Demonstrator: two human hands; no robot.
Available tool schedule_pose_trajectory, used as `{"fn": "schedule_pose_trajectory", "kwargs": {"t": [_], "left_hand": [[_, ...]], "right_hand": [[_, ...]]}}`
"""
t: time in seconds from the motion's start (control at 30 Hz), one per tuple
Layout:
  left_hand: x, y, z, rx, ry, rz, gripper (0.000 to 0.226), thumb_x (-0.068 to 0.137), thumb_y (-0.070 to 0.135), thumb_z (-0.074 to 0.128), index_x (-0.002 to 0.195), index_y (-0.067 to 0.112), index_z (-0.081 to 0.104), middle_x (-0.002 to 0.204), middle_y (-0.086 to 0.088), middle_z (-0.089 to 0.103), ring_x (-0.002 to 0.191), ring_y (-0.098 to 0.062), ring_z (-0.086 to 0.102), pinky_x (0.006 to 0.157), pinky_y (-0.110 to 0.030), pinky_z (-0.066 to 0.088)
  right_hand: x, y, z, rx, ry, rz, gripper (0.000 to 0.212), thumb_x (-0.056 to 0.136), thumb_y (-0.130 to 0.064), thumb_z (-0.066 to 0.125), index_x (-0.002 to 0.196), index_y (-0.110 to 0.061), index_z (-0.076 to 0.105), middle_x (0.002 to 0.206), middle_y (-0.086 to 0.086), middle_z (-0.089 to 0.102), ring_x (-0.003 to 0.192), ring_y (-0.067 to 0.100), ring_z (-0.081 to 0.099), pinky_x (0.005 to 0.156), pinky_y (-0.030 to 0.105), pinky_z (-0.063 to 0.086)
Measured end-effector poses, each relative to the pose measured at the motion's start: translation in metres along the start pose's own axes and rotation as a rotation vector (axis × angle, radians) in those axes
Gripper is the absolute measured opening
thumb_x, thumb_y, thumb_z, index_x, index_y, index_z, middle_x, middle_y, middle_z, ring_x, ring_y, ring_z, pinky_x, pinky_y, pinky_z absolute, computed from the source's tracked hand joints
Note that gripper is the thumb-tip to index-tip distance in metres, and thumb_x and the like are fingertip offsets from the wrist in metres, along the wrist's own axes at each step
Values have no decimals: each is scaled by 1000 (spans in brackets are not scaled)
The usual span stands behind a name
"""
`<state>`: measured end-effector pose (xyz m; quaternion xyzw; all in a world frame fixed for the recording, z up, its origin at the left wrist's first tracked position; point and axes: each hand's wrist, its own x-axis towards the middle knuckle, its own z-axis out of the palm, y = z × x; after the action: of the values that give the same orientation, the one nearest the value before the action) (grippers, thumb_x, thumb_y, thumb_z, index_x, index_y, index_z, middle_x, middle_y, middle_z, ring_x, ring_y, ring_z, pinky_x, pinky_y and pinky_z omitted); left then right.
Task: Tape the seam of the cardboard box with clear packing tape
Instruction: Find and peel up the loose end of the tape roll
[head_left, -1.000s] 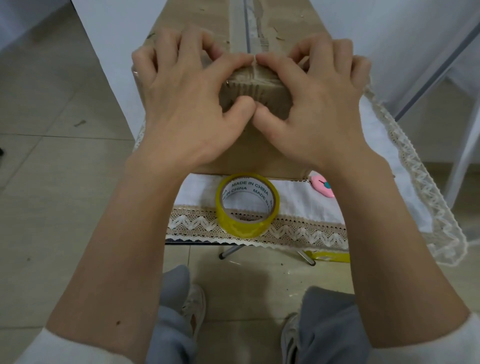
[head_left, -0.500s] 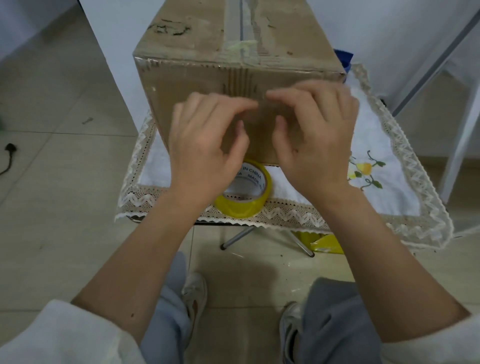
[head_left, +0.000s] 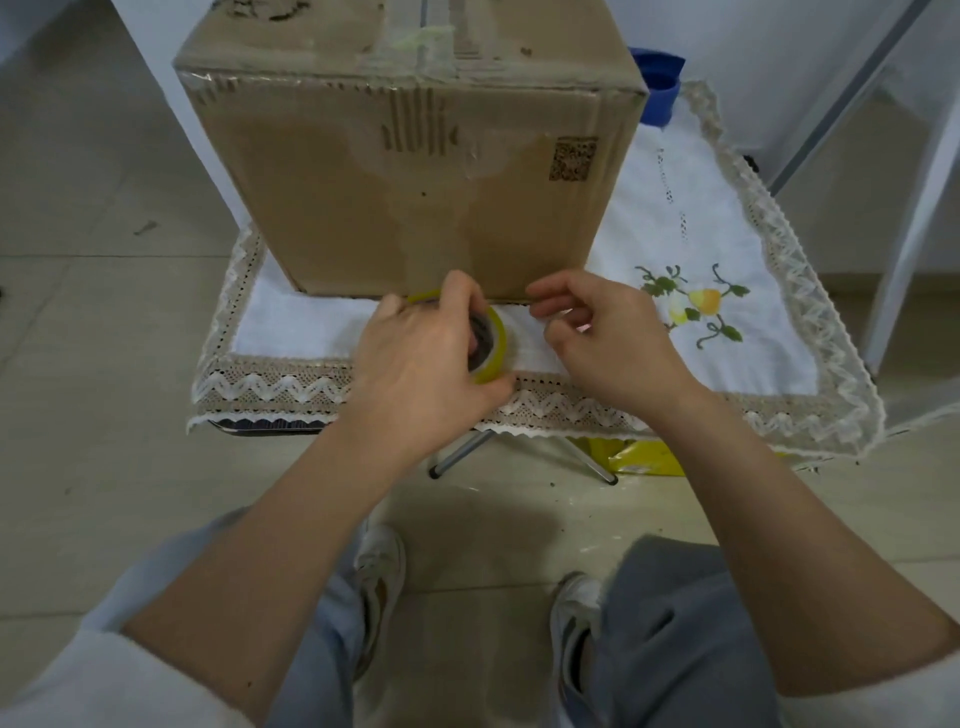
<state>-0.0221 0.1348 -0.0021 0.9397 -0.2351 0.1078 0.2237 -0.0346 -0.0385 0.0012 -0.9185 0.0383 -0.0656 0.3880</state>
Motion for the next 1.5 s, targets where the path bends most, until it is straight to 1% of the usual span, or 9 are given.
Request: {"fn": "schedule_pose_trajectory", "kwargs": {"t": [0.2,0.37,0.5,0.67,0.83,0.97,1.1,1.23,1.5], "left_hand": [[-3,1,-6,-106,-97,4,66,76,36,73,135,30,42,92,10,70,86,-15,66,70,-29,47],[-4,8,-16,-213,36,-9,61,72,21,72,129,31,53,85,8,65,72,-14,61,64,-32,47],[-3,13,-14,-439,71,8,58,73,18,73,126,33,53,84,12,63,64,0,54,63,-20,45],[-1,24,-9,-661,132,-32,56,74,11,73,125,28,54,76,18,60,68,-2,59,67,-17,49],[3,29,-6,-822,128,-122,56,77,10,72,126,29,50,80,9,65,70,-8,64,64,-24,49],[4,30,-3,-864,115,-153,58,76,9,72,127,29,49,80,6,65,68,-11,63,61,-29,51],[4,30,0,-862,90,-139,60,75,10,72,127,28,48,77,8,64,68,-11,64,62,-28,50],[5,29,3,-849,82,-128,59,75,10,71,127,26,49,75,6,65,68,-10,63,63,-27,49],[7,17,3,-828,64,-110,52,80,13,74,126,24,53,66,2,64,59,-7,57,60,-22,46]], "right_hand": [[-2,6,3,-26,-106,5,31,88,-5,58,115,-19,66,100,-3,70,87,7,64,74,3,43],[-3,6,1,110,-79,10,30,87,-2,58,109,-19,68,97,-3,71,86,7,65,75,11,50],[-3,0,-3,315,-39,-8,37,84,1,52,105,-24,68,98,-7,72,91,10,67,82,23,53],[-5,-9,-9,524,55,54,41,88,10,39,102,-14,69,93,-4,70,80,0,63,70,12,49],[-7,-14,-15,548,93,117,39,91,2,40,94,-20,73,91,-5,72,80,3,63,74,20,52],[-8,-16,-16,528,100,127,32,93,-10,46,94,-22,75,95,0,73,84,2,60,80,25,52],[-9,-18,-17,516,96,112,25,95,-17,52,95,-24,76,94,-10,73,87,-3,62,83,20,49],[-9,-17,-17,541,96,59,13,92,-18,65,98,-15,75,89,-7,72,79,-8,61,73,8,47],[-6,-9,-18,464,89,-44,6,89,-14,69,86,-19,70,85,-6,70,80,4,61,74,15,51]]}}
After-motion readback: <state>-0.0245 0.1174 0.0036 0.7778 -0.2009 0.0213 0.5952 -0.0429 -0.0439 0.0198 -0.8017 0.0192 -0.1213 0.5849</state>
